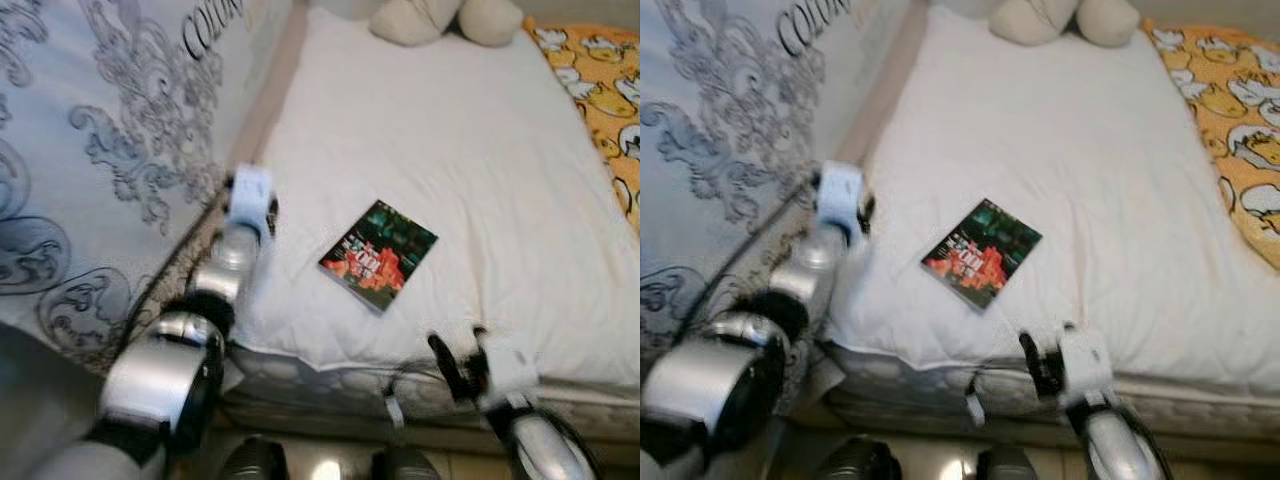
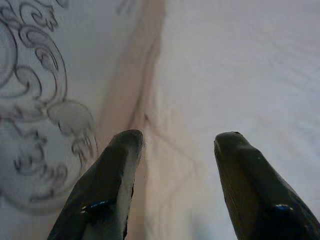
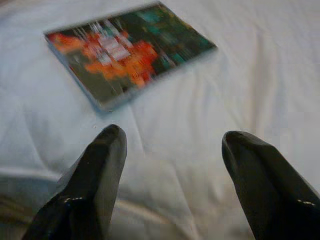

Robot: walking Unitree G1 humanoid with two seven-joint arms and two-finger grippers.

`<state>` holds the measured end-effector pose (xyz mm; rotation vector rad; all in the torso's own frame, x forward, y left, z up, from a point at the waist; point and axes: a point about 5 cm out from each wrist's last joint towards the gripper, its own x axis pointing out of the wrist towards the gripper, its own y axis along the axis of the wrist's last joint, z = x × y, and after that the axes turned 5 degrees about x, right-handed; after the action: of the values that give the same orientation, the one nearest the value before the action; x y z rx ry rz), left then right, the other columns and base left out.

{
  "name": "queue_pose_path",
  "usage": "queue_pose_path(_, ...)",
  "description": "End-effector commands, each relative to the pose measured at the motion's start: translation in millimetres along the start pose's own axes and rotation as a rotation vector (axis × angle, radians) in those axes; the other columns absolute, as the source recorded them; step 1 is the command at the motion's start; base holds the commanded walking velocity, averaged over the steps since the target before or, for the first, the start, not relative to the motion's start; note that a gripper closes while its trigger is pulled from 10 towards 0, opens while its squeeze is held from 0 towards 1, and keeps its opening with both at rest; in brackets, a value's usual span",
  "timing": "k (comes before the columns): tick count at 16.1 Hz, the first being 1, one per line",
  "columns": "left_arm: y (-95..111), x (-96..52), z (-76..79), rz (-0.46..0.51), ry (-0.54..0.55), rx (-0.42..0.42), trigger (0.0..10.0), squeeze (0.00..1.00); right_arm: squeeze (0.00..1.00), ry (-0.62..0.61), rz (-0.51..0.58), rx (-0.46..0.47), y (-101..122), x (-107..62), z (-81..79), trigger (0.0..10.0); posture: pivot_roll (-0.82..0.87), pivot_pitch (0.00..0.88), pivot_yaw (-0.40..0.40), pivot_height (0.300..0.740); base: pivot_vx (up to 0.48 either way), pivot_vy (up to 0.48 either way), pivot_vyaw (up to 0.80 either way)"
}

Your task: Clean up the room

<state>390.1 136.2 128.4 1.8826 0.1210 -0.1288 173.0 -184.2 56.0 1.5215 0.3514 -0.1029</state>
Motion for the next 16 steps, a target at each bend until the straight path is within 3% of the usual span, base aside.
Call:
queue_pose_path(1, -13, -2.4, 3.8, -0.063, 0.003, 0.058, 10.0, 0.00, 0.00, 0.006, -0.007, -0.027, 5, -13.9, -1.9, 10.0, -0.32, 0.222, -0.021, 0.700, 0.000, 0.000, 0.00)
queue_pose_path(3, -19, -3.8, 7.9, -0.094, -0.017, 0.088, 10.0, 0.00, 0.00, 0.013, -0.033, -0.039, 6, -33.8, -5.5, 10.0, -0.35, 0.264, -0.027, 0.700, 0.000, 0.000, 0.00)
queue_pose_path(6, -36, -9.3, 12.4, -0.149, -0.029, 0.197, 10.0, 0.00, 0.00, -0.025, -0.092, -0.046, 10, -75.1, -6.0, 10.0, -0.44, 0.366, -0.039, 0.700, 0.000, 0.000, 0.00)
queue_pose_path(8, -42, -10.6, 6.7, -0.172, -0.007, 0.216, 10.0, 0.00, 0.00, -0.044, -0.129, -0.043, 11, -90.5, -7.7, 10.0, -0.46, 0.390, -0.039, 0.700, 0.000, 0.000, 0.00)
queue_pose_path(12, -40, -9.5, 1.5, -0.154, 0.006, 0.181, 10.0, 0.00, 0.00, -0.048, -0.155, -0.037, 9, -95.0, -11.4, 10.0, -0.43, 0.387, -0.027, 0.700, 0.000, 0.000, 0.00)
queue_pose_path(15, -33, -9.6, 12.9, -0.095, -0.053, 0.132, 10.0, 0.00, 0.00, -0.042, -0.146, -0.031, 11, -90.0, -11.3, 10.0, -0.40, 0.381, -0.019, 0.700, 0.000, 0.000, 0.00)
queue_pose_path(16, -30, -11.3, 23.5, -0.048, -0.091, 0.139, 10.0, 0.00, 0.00, -0.037, -0.158, -0.034, 9, -91.5, -10.9, 10.0, -0.40, 0.377, -0.018, 0.700, 0.000, 0.000, 0.00)
